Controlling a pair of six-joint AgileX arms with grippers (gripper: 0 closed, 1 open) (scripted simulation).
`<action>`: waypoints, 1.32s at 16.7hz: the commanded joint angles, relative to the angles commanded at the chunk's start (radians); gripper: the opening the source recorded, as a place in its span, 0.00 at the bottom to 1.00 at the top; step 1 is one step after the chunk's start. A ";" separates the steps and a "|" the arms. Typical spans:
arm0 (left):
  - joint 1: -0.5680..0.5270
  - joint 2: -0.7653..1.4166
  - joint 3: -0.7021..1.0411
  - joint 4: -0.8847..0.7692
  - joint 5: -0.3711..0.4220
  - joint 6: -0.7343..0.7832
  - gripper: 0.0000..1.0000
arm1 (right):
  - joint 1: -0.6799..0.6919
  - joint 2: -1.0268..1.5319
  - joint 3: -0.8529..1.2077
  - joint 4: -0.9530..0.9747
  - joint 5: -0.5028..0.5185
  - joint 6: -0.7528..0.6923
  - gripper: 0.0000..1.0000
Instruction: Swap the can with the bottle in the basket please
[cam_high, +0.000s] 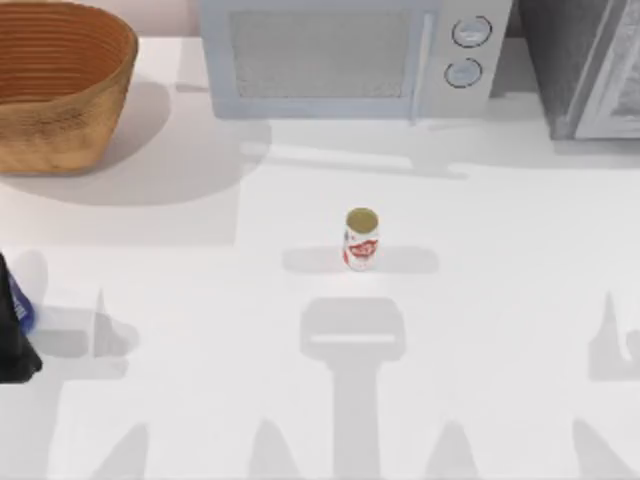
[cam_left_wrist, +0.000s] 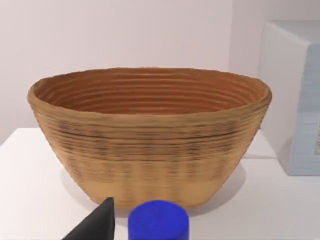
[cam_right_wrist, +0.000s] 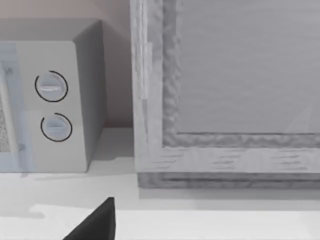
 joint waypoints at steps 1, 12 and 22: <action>0.000 0.000 0.000 0.000 0.000 0.000 1.00 | 0.000 0.000 0.000 0.000 0.000 0.000 1.00; 0.063 0.319 -0.036 0.248 0.052 0.022 1.00 | 0.000 0.000 0.000 0.000 0.000 0.000 1.00; 0.189 1.064 -0.063 0.914 0.209 0.071 1.00 | 0.000 0.000 0.000 0.000 0.000 0.000 1.00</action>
